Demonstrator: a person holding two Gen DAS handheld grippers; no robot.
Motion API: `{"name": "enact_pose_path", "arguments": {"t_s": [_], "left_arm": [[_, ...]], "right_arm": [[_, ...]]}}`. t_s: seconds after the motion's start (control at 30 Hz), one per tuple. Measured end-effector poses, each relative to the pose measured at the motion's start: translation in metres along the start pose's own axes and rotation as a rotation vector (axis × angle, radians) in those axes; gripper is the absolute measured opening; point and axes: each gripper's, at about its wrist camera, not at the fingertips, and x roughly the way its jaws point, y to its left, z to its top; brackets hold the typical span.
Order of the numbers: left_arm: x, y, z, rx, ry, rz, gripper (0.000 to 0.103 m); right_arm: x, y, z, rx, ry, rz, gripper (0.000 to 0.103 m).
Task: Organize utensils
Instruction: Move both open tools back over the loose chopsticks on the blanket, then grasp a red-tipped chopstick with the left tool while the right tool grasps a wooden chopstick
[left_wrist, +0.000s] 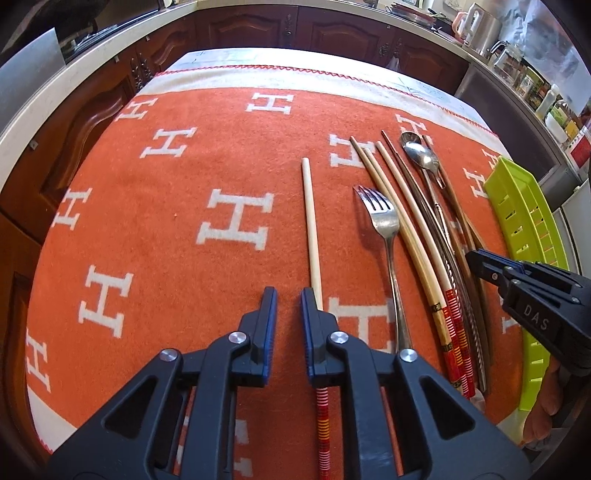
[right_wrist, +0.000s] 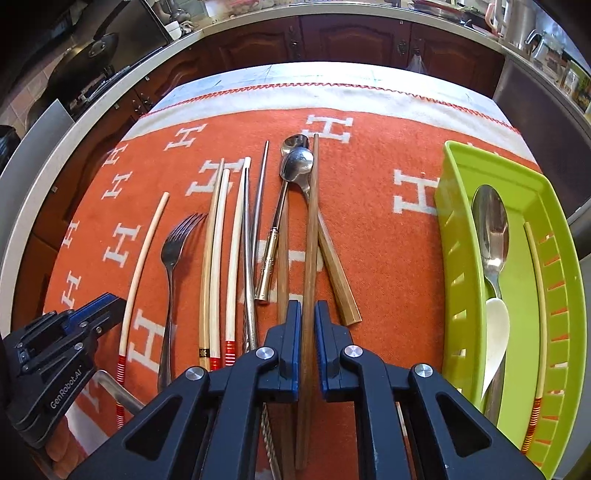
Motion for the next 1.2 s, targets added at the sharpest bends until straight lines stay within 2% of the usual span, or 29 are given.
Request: {"name": "enact_pose_path", "arguments": {"t_s": [0.1, 0.2, 0.4, 0.5, 0.57, 0.77, 0.87, 0.9, 0.93, 1.07, 1.2], "left_arm": [[0.000, -0.001, 0.001, -0.006, 0.000, 0.005, 0.010], [0.000, 0.006, 0.003, -0.040, 0.013, -0.028, 0.010], [0.004, 0.036, 0.008, -0.211, 0.064, -0.184, 0.013], [0.005, 0.039, 0.009, -0.238, 0.070, -0.227, 0.023], [0.004, 0.032, 0.009, -0.201, 0.063, -0.210, 0.027], [0.003, -0.009, 0.006, 0.011, 0.038, -0.022, 0.027], [0.003, -0.017, 0.004, 0.061, 0.036, 0.021, 0.024], [0.002, -0.017, 0.003, 0.061, 0.030, 0.033, 0.018], [0.001, -0.016, 0.002, 0.053, 0.028, 0.032, 0.004], [-0.003, 0.001, 0.000, -0.034, 0.048, -0.036, 0.004], [-0.017, 0.012, 0.003, -0.081, 0.030, -0.052, 0.003]], "right_arm": [[-0.001, -0.004, -0.001, 0.018, 0.001, 0.021, 0.007], [-0.002, -0.006, -0.003, 0.030, 0.003, 0.034, 0.007], [-0.003, -0.011, -0.005, 0.044, 0.005, 0.059, 0.007], [-0.003, -0.011, -0.005, 0.047, 0.006, 0.067, 0.007], [-0.004, -0.012, -0.006, 0.051, 0.007, 0.072, 0.007], [-0.005, -0.014, -0.007, 0.057, 0.010, 0.083, 0.007], [-0.006, -0.014, -0.008, 0.057, 0.010, 0.085, 0.007], [-0.007, -0.014, -0.009, 0.054, 0.010, 0.086, 0.007], [-0.007, -0.014, -0.010, 0.054, 0.010, 0.085, 0.007], [-0.015, -0.016, -0.015, 0.068, -0.006, 0.086, 0.007], [-0.033, -0.018, -0.019, 0.080, -0.042, 0.107, 0.007]]}}
